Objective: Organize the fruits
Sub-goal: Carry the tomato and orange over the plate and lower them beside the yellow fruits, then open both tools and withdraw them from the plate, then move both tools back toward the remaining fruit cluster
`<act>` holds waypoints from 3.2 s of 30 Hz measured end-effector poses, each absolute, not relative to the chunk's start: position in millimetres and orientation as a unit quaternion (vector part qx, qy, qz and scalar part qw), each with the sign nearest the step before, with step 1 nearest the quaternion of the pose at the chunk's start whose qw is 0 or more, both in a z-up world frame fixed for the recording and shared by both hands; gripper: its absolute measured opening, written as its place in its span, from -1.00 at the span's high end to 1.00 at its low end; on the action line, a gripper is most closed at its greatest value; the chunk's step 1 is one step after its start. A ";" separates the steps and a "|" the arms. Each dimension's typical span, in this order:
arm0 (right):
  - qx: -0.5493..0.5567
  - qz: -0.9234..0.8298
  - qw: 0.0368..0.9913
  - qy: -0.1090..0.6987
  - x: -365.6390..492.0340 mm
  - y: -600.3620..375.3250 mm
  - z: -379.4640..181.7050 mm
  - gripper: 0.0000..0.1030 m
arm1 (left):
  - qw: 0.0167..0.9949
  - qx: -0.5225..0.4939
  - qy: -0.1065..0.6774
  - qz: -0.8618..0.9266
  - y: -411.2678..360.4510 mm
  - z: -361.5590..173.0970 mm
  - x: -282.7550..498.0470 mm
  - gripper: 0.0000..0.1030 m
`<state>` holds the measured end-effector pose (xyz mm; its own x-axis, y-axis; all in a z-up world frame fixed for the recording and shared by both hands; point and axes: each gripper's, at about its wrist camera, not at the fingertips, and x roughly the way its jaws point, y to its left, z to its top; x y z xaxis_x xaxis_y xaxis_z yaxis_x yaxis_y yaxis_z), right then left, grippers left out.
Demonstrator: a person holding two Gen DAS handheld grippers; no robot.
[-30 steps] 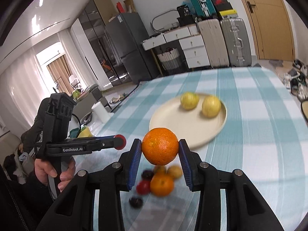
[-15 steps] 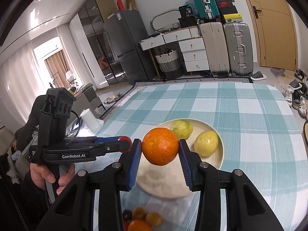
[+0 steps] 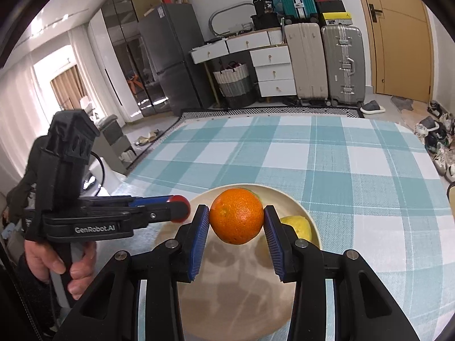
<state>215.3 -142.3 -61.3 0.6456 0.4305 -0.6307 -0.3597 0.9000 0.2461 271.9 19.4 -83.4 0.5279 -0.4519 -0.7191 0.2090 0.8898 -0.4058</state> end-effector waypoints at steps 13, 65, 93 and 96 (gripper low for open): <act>0.025 0.199 0.904 0.377 224.5 -136.1 -80.1 0.22 | 0.856 -0.138 0.458 -0.198 11.0 -102.7 291.5 0.46; 0.090 0.177 0.932 0.302 118.3 -172.5 -42.8 -0.95 | 0.897 -0.105 0.405 -0.139 21.3 -49.6 137.2 -0.60; 0.096 0.160 0.930 0.316 50.9 -174.3 -60.3 -0.99 | 0.896 -0.058 0.414 -0.148 -14.7 -79.7 45.3 -0.97; 0.096 0.158 0.930 0.316 45.9 -174.3 -61.2 -0.99 | 0.891 -0.063 0.425 -0.149 -14.5 -83.2 41.8 -0.97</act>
